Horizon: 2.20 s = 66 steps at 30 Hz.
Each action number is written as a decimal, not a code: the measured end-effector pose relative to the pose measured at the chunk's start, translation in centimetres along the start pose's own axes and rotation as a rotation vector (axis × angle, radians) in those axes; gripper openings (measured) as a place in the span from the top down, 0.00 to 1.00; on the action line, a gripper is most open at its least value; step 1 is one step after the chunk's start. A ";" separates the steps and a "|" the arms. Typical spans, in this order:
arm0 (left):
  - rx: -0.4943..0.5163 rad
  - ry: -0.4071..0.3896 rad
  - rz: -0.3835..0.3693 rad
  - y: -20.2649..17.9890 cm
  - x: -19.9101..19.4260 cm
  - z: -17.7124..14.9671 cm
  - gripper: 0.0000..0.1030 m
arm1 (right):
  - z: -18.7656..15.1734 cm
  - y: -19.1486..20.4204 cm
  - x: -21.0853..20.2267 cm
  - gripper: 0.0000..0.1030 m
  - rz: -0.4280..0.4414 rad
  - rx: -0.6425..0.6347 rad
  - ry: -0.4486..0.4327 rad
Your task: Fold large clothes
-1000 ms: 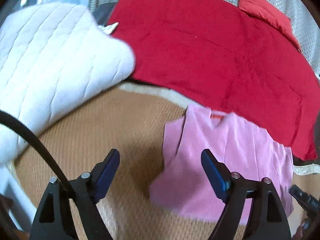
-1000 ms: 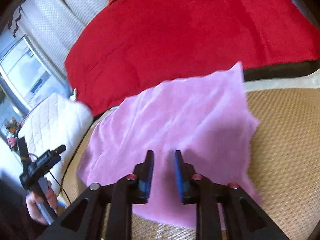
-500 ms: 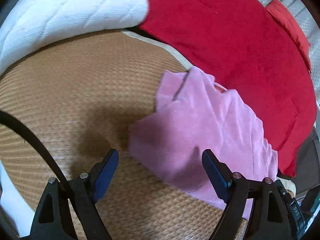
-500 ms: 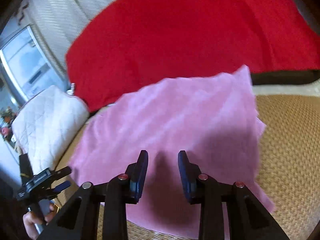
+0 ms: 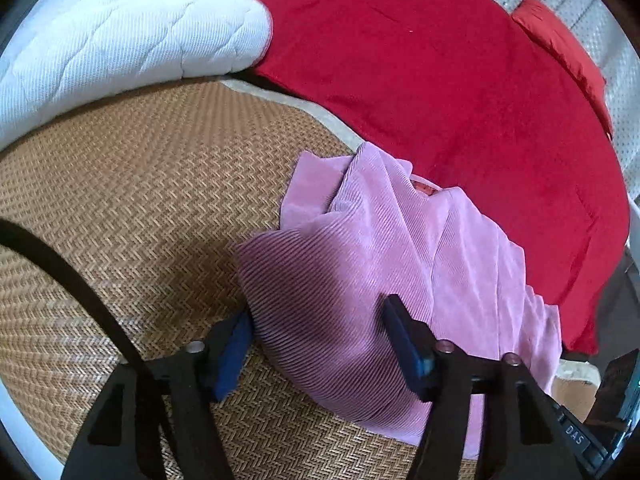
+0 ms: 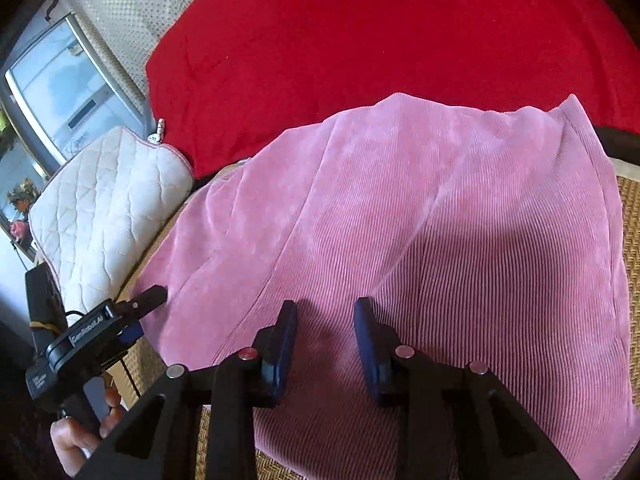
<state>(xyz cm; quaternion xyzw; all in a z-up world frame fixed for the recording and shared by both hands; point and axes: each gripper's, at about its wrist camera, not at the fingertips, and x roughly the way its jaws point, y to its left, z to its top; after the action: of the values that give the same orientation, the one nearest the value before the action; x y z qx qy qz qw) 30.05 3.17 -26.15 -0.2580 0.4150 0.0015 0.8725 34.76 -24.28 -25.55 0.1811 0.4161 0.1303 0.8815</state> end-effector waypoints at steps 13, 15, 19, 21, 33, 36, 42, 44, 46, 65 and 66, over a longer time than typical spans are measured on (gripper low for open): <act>-0.090 0.011 -0.082 1.4 0.5 1.4 0.17 | 0.1 -9.3 -13.7 0.19 -0.006 0.273 -0.275; -0.057 0.005 -0.068 0.9 0.7 1.4 0.17 | -0.2 -10.1 -13.3 0.19 -0.017 0.304 -0.232; -0.022 0.010 -0.012 0.5 1.5 1.4 0.43 | -1.1 -10.9 -11.6 0.19 -0.100 0.324 -0.155; -0.022 0.005 -0.020 0.5 1.5 1.3 0.44 | -1.3 -11.4 -10.1 0.19 -0.090 0.348 -0.118; 0.056 0.004 -0.011 0.0 1.0 0.8 0.66 | -2.4 -6.4 -4.7 0.71 -0.248 0.134 -0.015; 0.071 0.020 0.004 0.0 0.2 0.3 0.68 | -3.5 -5.1 -4.9 0.74 -0.310 0.072 -0.015; 0.053 0.073 -0.027 3.0 -3.1 -1.9 0.68 | -7.4 -3.1 -7.1 0.75 -0.320 0.015 -0.027; 0.064 0.070 -0.024 3.7 -3.7 -2.8 0.66 | -9.0 -3.0 -8.4 0.75 -0.297 0.022 -0.029; 0.070 0.050 -0.021 4.1 -3.8 -3.1 0.54 | -10.3 -3.0 -9.4 0.74 -0.270 0.026 -0.036; -0.088 0.002 -0.132 5.8 -2.1 -2.2 0.44 | -5.7 5.4 -10.4 0.70 -0.095 0.030 -0.025; -0.086 -0.001 -0.136 5.6 -2.1 -2.4 0.44 | -5.3 6.6 -8.8 0.70 -0.080 0.012 -0.005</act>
<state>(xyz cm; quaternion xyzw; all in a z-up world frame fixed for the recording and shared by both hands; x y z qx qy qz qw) 25.73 7.35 -28.43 -0.3226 0.3956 -0.0399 0.8589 24.62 -20.58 -19.78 0.1697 0.4217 0.0919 0.8860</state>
